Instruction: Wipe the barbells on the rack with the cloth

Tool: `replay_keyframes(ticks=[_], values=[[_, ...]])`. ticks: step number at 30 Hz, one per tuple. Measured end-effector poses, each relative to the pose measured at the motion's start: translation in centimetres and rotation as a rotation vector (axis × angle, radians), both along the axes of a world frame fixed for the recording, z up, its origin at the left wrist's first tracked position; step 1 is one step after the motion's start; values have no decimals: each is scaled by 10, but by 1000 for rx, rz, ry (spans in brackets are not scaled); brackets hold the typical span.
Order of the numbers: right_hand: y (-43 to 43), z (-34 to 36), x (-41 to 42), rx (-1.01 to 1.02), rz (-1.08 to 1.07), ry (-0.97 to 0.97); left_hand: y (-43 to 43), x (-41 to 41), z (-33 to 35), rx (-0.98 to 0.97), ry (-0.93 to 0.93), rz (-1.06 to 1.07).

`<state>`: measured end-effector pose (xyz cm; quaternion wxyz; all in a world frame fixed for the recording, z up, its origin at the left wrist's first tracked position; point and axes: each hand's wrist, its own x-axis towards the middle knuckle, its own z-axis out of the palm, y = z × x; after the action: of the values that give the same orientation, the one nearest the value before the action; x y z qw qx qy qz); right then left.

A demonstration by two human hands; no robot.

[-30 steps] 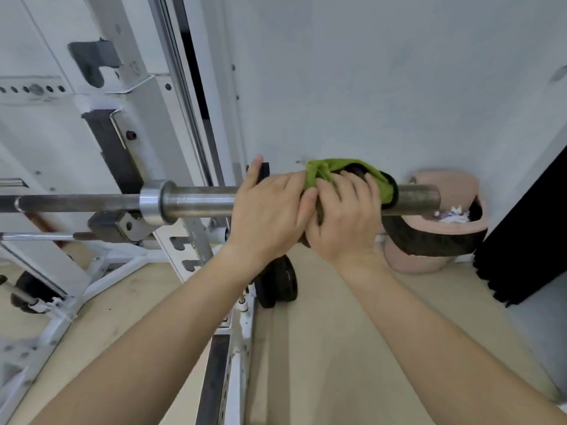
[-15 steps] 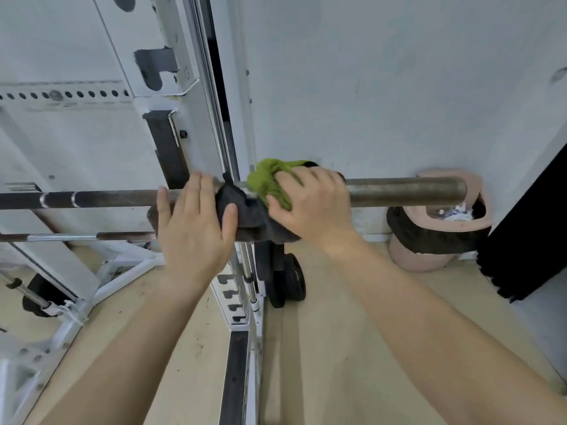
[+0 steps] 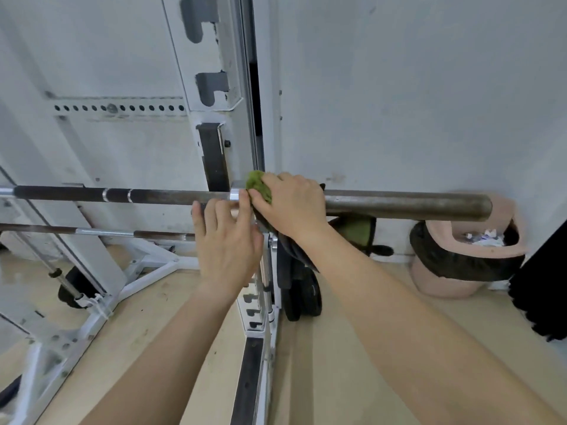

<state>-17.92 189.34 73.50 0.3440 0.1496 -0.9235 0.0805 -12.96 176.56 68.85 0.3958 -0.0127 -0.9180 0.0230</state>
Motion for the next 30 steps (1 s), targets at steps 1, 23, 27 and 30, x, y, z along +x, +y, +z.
replay_keyframes(ticks=[1, 23, 27, 30], values=[[14, -2, 2, 4, -22, 20, 5, -3, 1, 5, -12, 4], [94, -17, 19, -314, -281, 89, 46, 16, -49, 236, -229, -120], [8, -10, 5, -254, -94, 15, 47, 21, -62, 267, -317, -189], [-18, -5, 5, -237, 38, 1, 40, 23, -61, 497, -370, -274]])
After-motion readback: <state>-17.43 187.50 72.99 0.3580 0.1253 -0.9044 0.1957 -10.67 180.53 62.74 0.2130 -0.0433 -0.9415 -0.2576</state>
